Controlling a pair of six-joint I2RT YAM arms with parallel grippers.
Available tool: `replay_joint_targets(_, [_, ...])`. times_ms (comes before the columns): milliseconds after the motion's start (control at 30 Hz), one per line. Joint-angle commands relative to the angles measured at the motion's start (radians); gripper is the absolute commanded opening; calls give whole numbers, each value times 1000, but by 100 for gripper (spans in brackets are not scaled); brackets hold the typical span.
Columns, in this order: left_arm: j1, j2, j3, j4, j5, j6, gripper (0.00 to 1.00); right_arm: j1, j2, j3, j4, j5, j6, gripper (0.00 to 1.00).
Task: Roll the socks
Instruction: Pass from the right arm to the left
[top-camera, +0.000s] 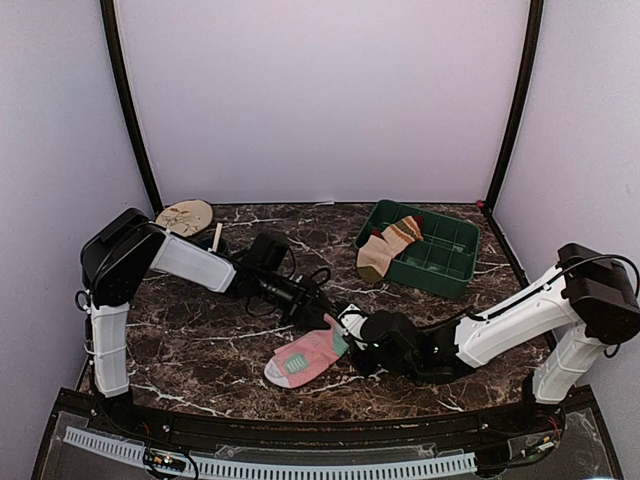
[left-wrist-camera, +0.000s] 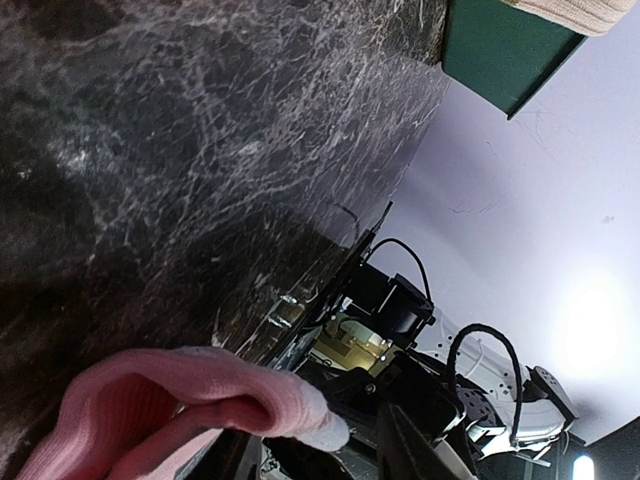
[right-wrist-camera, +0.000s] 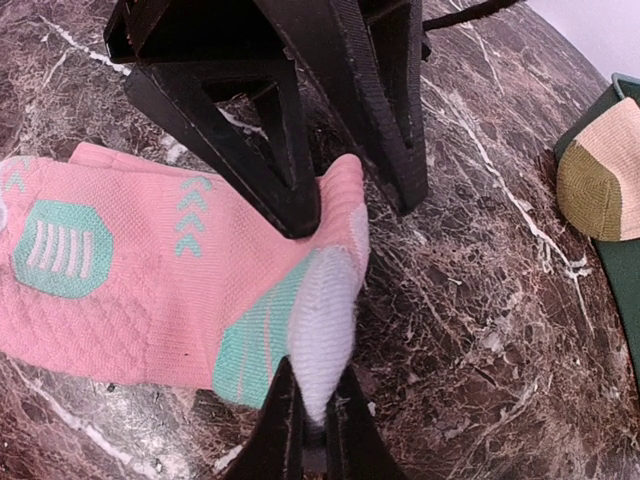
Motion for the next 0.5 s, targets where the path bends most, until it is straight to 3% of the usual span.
replay_joint_targets(0, [-4, 7, -15, 20, 27, 23, 42, 6, 7, 10, 42, -7, -9, 0])
replay_joint_targets(467, [1, 30, -3, -79, 36, 98, 41, 33, -1, 1, 54, -2, -57, 0])
